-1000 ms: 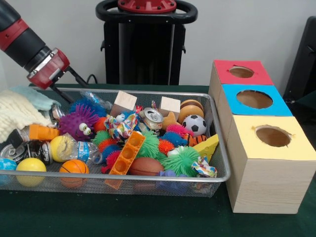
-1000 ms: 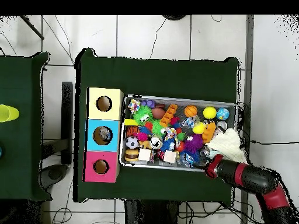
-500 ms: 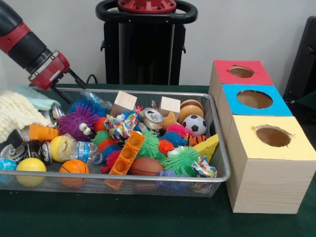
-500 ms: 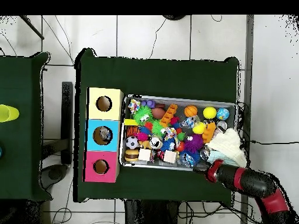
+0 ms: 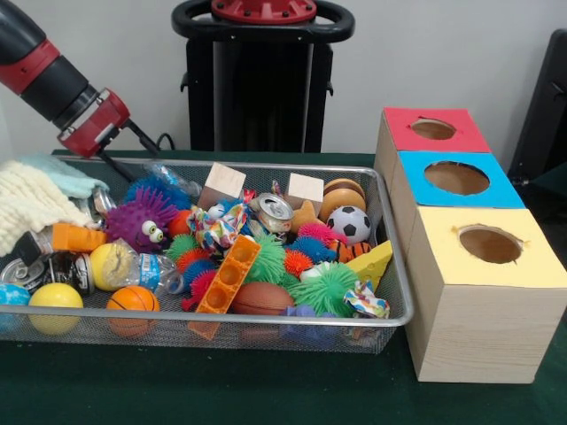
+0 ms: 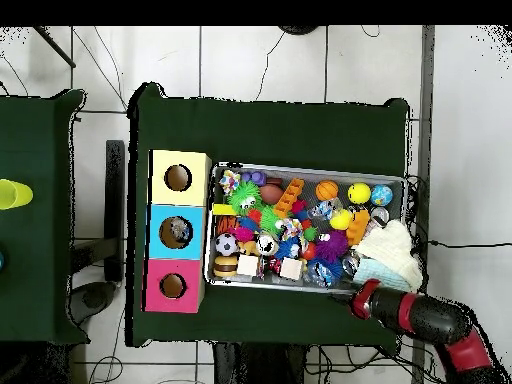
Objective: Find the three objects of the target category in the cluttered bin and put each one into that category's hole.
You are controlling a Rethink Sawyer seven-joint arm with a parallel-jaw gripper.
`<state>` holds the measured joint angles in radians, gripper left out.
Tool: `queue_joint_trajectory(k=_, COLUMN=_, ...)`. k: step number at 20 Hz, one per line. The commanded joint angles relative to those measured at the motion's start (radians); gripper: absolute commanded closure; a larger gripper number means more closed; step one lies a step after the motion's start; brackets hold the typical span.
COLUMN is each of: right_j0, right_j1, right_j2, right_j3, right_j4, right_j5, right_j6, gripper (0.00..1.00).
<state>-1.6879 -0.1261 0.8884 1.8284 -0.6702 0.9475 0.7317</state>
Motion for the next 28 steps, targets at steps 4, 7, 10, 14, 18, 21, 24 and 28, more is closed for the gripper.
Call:
queue_joint_trajectory(k=4, right_j0=0.031, right_j1=0.043, right_j2=-0.043, right_j3=0.033, right_j4=-0.001, right_j5=-0.056, right_j6=-0.040, gripper=0.00)
queue_joint_trajectory(k=7, right_j0=0.034, right_j1=0.029, right_j2=-0.033, right_j3=0.063, right_j4=0.013, right_j5=-0.064, right_j6=-0.013, gripper=0.00)
queue_joint_trajectory(k=10, right_j0=0.043, right_j1=0.029, right_j2=-0.026, right_j3=0.082, right_j4=0.017, right_j5=-0.090, right_j6=0.012, gripper=0.00)
queue_joint_trajectory(k=14, right_j0=0.055, right_j1=0.072, right_j2=-0.039, right_j3=0.060, right_j4=0.014, right_j5=-0.134, right_j6=0.017, gripper=0.00)
queue_joint_trajectory(k=18, right_j0=0.059, right_j1=0.054, right_j2=-0.045, right_j3=0.077, right_j4=0.024, right_j5=-0.193, right_j6=0.087, gripper=0.00)
queue_joint_trajectory(k=21, right_j0=0.047, right_j1=0.059, right_j2=-0.033, right_j3=0.085, right_j4=0.022, right_j5=-0.214, right_j6=0.067, gripper=0.00)
queue_joint_trajectory(k=24, right_j0=0.035, right_j1=0.071, right_j2=-0.027, right_j3=0.092, right_j4=0.024, right_j5=-0.232, right_j6=0.046, gripper=1.00)
queue_joint_trajectory(k=28, right_j0=0.026, right_j1=0.074, right_j2=-0.024, right_j3=0.098, right_j4=0.028, right_j5=-0.260, right_j6=0.040, gripper=1.00)
